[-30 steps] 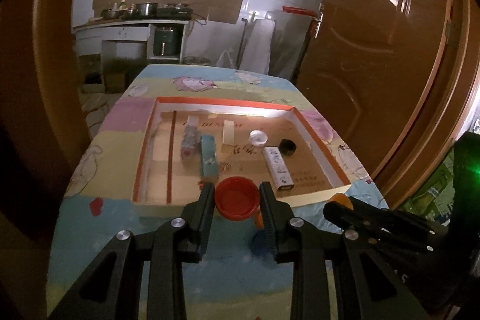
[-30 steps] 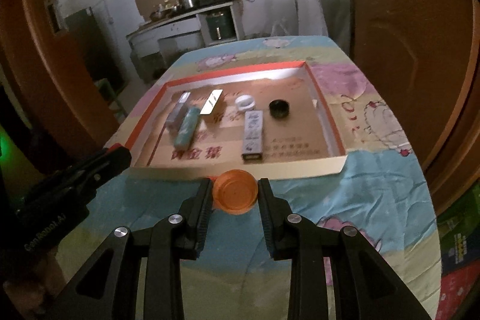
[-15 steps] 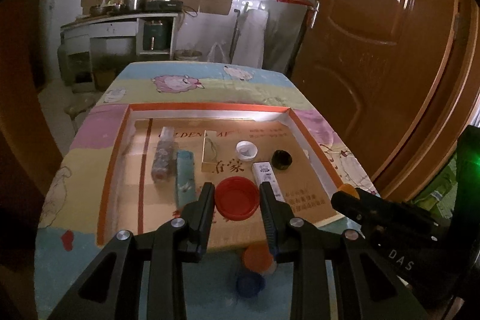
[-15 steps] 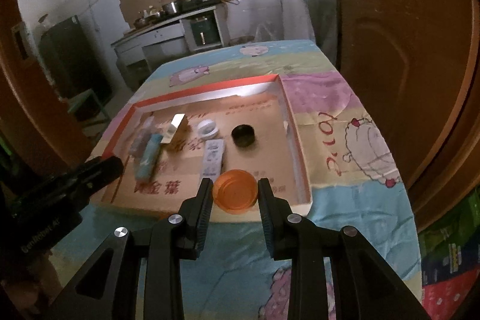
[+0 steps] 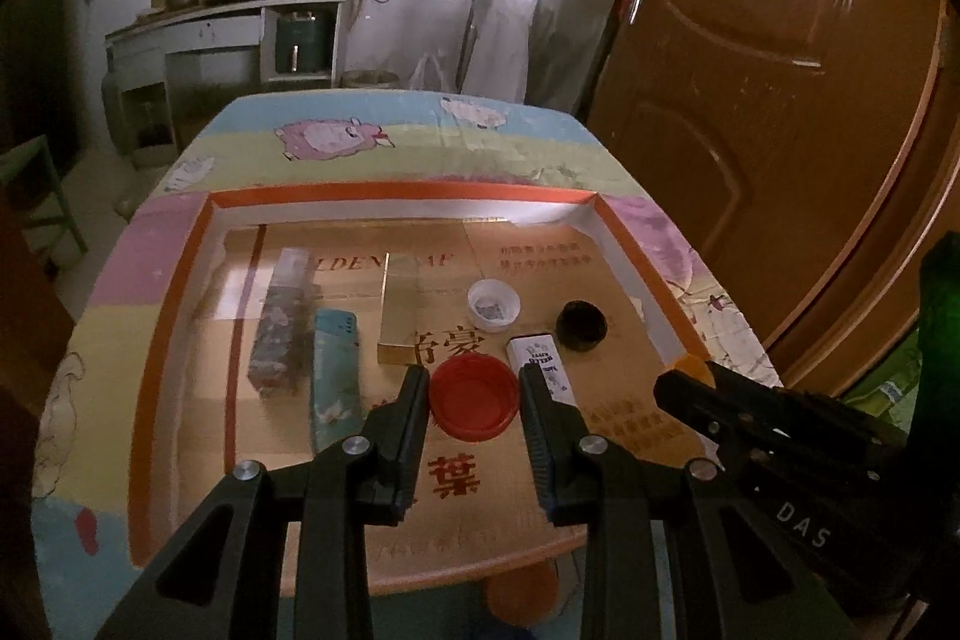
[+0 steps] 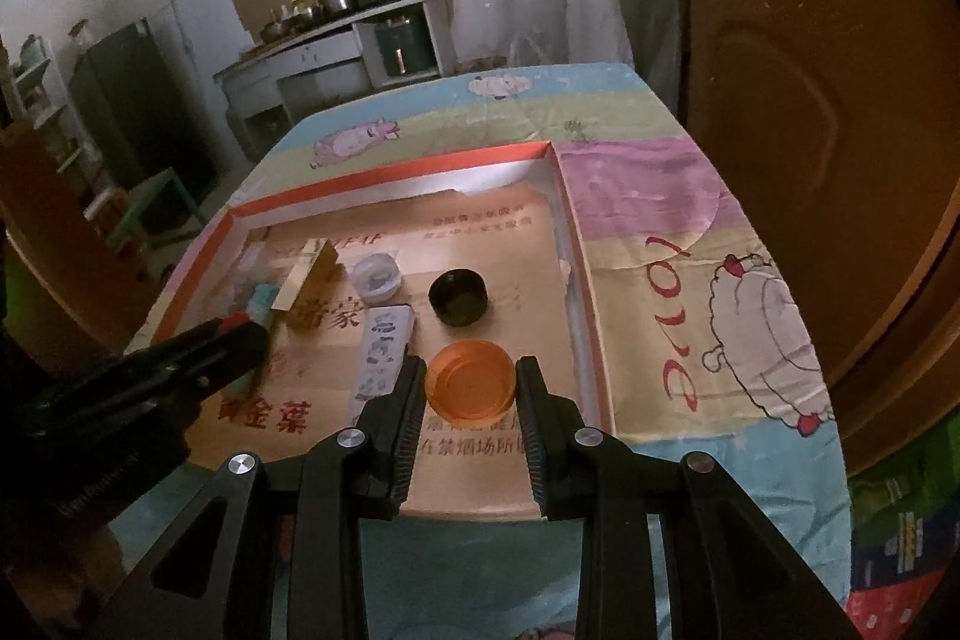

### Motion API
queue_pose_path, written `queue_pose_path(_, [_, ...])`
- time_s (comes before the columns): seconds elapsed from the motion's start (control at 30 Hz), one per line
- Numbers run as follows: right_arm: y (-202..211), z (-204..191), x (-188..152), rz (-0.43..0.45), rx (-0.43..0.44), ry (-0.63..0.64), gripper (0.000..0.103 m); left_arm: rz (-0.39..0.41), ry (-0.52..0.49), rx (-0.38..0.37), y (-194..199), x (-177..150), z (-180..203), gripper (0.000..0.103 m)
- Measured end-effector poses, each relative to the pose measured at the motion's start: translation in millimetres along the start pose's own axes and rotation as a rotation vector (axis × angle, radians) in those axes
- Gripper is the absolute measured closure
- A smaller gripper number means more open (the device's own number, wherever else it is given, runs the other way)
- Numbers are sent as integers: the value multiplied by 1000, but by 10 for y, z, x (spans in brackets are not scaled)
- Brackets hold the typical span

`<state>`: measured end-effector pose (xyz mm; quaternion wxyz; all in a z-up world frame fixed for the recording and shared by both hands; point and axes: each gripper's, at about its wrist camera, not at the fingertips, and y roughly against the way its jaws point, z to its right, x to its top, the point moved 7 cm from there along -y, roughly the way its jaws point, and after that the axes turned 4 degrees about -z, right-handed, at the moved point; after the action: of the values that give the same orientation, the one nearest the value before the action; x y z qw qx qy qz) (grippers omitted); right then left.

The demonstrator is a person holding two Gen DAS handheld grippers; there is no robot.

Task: Organize rigid objects
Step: 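Carry the red cap and orange cap with both grippers over the tray, then open the right gripper releasing the orange cap while the left gripper releases the red cap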

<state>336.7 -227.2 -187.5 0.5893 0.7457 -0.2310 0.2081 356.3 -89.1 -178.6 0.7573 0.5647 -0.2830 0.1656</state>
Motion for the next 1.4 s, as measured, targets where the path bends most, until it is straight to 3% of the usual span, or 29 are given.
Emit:
queue_pose_path(0.97, [-407, -39, 36, -58, -4, 46, 72, -86, -4, 28, -445, -46, -56, 72])
queue_pose_path(1.4, [-451, -63, 31, -61, -30, 70, 71, -78, -1, 25, -442, -55, -78, 72])
